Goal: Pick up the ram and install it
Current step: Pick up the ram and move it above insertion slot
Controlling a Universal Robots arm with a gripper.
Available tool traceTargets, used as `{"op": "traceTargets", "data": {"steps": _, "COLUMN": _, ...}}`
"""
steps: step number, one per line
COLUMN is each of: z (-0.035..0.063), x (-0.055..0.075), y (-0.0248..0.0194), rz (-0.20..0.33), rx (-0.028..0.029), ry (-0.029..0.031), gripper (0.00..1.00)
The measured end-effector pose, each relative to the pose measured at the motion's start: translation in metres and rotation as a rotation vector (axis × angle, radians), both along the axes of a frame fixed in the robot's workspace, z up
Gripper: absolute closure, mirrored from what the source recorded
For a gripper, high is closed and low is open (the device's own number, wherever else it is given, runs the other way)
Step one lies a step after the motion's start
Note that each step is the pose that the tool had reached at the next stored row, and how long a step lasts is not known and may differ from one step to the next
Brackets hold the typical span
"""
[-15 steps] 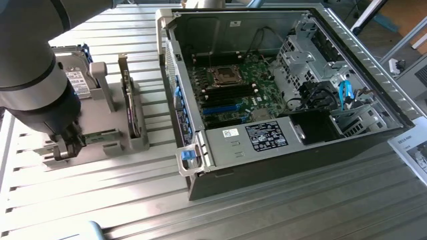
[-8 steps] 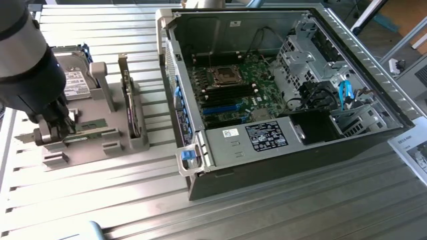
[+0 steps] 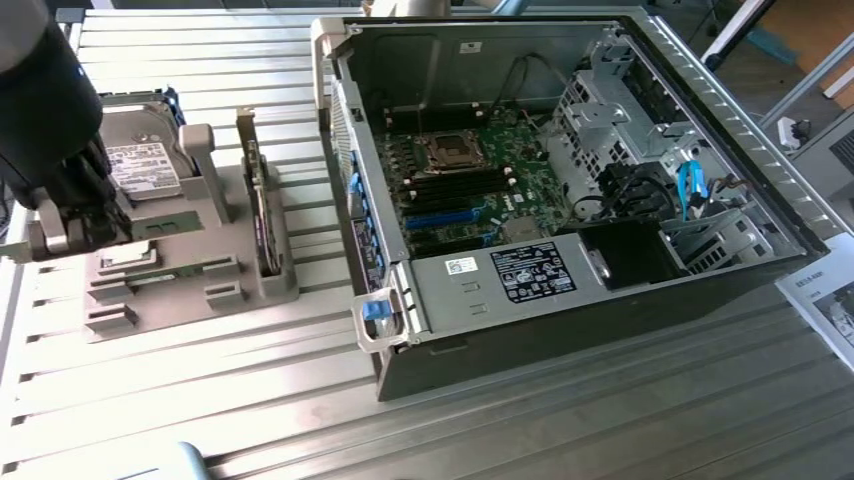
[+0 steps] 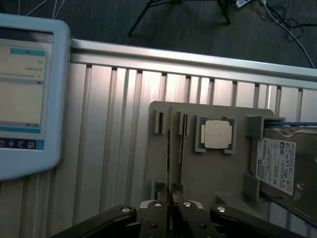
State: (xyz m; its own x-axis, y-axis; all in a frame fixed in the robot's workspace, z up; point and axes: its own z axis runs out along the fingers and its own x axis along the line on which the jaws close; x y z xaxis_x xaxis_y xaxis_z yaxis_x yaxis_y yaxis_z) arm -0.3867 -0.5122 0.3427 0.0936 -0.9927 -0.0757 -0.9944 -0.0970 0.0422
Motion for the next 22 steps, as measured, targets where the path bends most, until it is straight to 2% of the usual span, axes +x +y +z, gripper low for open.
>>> {"op": "traceTargets", "data": {"steps": 3, "z": 0.0144, "x": 0.000, "y": 0.0000, "rz": 0.000, "rx": 0.0000, "ry": 0.0000, "gripper": 0.86}}
{"op": "traceTargets", "data": {"steps": 9, "z": 0.0541, "x": 0.000, "y": 0.0000, "rz": 0.000, "rx": 0.0000, "ry": 0.0001, "gripper": 0.86}}
{"op": "traceTargets", "data": {"steps": 13, "z": 0.0552, "x": 0.000, "y": 0.0000, "rz": 0.000, "rx": -0.0001, "ry": 0.0001, "gripper": 0.86}}
{"op": "traceTargets", "data": {"steps": 15, "z": 0.0552, "x": 0.009, "y": 0.0000, "rz": 0.000, "rx": 0.0001, "ry": 0.0009, "gripper": 0.86}}
{"op": "traceTargets", "data": {"steps": 18, "z": 0.0549, "x": 0.031, "y": 0.0000, "rz": 0.000, "rx": 0.0004, "ry": 0.0018, "gripper": 0.86}}
{"op": "traceTargets", "data": {"steps": 20, "z": 0.0543, "x": 0.052, "y": 0.0000, "rz": 0.000, "rx": 0.0003, "ry": 0.0019, "gripper": 0.86}}
{"op": "traceTargets", "data": {"steps": 22, "z": 0.0539, "x": 0.063, "y": 0.0000, "rz": 0.000, "rx": 0.0003, "ry": 0.0019, "gripper": 0.86}}
